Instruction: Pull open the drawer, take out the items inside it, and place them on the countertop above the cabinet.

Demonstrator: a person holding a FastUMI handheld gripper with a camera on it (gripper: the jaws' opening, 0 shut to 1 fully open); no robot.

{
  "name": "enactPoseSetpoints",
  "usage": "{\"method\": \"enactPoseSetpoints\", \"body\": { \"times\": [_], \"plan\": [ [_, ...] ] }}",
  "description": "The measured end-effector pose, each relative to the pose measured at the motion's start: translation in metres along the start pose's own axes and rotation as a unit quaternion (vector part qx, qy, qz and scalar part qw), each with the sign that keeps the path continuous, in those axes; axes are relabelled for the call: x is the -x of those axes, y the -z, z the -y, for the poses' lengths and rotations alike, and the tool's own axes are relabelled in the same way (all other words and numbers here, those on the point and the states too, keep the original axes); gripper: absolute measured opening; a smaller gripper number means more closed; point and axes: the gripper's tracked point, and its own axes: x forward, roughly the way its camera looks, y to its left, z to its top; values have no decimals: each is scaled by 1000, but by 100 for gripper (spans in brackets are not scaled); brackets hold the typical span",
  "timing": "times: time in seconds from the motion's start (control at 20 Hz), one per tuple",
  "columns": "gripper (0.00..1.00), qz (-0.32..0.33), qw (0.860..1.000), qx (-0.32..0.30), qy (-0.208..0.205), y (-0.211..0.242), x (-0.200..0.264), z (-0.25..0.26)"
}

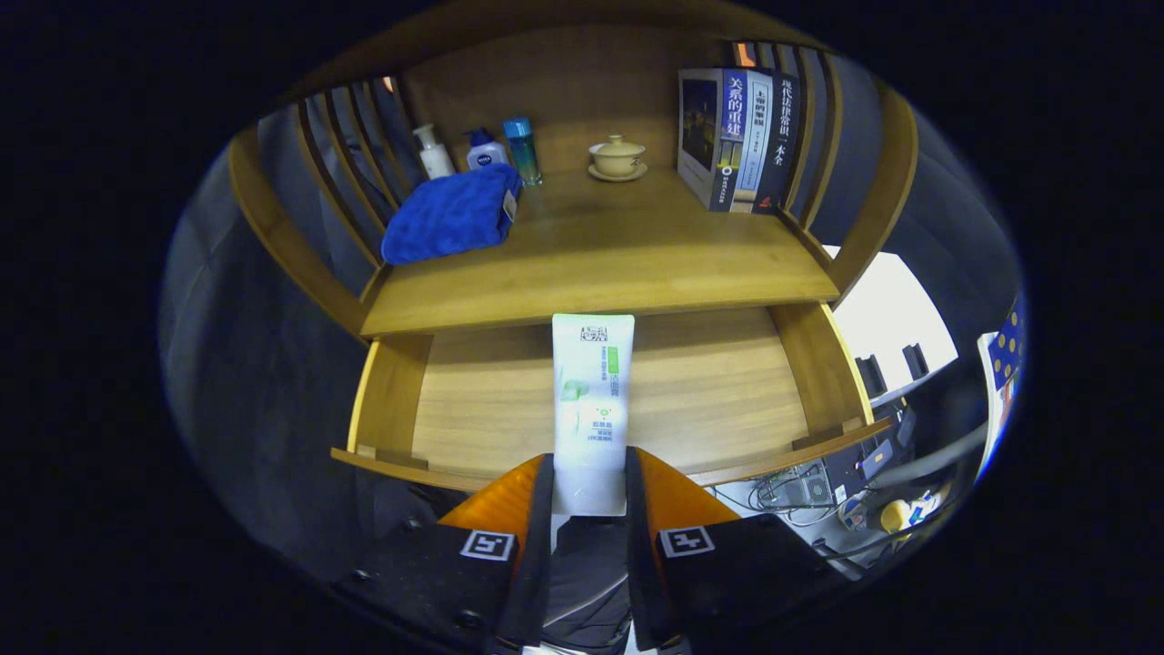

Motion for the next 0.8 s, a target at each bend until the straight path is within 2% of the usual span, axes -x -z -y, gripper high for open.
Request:
{"method": "enactPoseSetpoints", "body": {
  "times": [0.2,0.35,0.65,0.8],
  "plan": [
    [44,29,999,14,12,-30,6,0],
    [44,49,999,11,6,-60,-1,-6],
    [44,82,996,27,35,-119,-35,-5],
    [44,87,996,16,26,-140,-60,-18]
  ]
}}
